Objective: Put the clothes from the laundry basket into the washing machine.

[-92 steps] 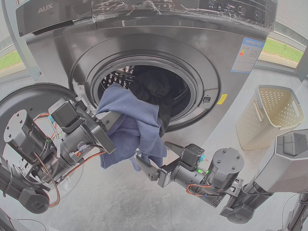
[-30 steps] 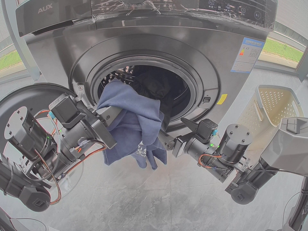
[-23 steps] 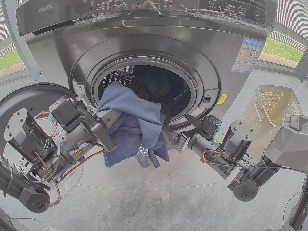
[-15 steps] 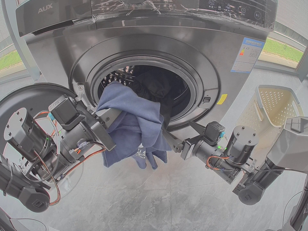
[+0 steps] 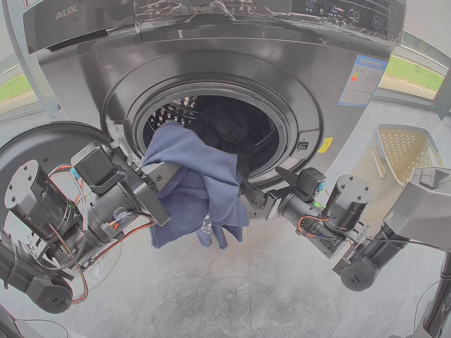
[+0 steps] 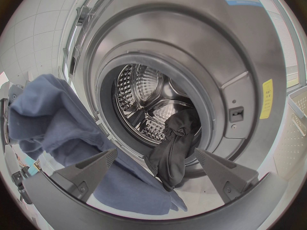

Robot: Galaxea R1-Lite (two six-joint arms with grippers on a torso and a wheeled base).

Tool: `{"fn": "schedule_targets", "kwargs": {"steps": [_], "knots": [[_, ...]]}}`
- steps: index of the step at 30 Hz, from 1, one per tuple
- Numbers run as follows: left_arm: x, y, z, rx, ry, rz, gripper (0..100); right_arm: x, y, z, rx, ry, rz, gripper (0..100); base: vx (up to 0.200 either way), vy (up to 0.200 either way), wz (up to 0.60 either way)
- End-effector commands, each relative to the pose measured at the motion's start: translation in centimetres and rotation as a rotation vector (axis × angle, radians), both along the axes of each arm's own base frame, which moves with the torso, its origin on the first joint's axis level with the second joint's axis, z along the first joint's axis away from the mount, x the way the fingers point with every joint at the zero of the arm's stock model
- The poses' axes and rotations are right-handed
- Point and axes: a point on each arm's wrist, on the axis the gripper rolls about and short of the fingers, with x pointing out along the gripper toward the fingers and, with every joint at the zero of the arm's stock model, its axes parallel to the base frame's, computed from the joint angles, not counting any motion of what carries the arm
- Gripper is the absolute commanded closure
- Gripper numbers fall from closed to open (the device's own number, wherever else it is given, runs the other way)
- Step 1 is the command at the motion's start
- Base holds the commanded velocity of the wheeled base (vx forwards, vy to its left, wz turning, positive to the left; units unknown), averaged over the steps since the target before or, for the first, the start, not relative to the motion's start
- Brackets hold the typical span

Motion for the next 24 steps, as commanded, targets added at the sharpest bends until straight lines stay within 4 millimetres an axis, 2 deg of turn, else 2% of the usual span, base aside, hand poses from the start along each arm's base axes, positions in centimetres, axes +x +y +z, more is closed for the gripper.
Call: {"fn": "schedule_targets", "kwargs": {"steps": [1,5,10,13,20,24], "knots": [[-0.7,-0.1,0.3,-0.008,-0.008,-0.025,100,1.5,1.8,-2.0,-0.018,0.012,0.009,0,0.000,0.000,0.00],[-0.7,-0.1,0.5,-0.014,-0.015,-0.022,100,0.9,2.7,-2.3,-0.023,0.010,0.039,0,0.000,0.000,0.00],[-0.4,-0.2,0.6,-0.019,-0.019,-0.015,100,-2.7,3.9,-2.2,-0.038,0.040,0.119,0,0.000,0.000,0.00],[-0.4,-0.2,0.8,-0.022,-0.022,-0.013,100,-3.7,4.4,-2.4,-0.045,0.052,0.150,0,0.000,0.000,0.00],[-0.4,-0.1,0.9,-0.027,-0.029,-0.013,100,-4.4,5.6,-3.5,-0.058,0.077,0.169,0,0.000,0.000,0.00],[-0.5,-0.1,1.0,-0.027,-0.030,-0.015,100,-3.9,6.2,-4.3,-0.063,0.083,0.167,0,0.000,0.000,0.00]]}}
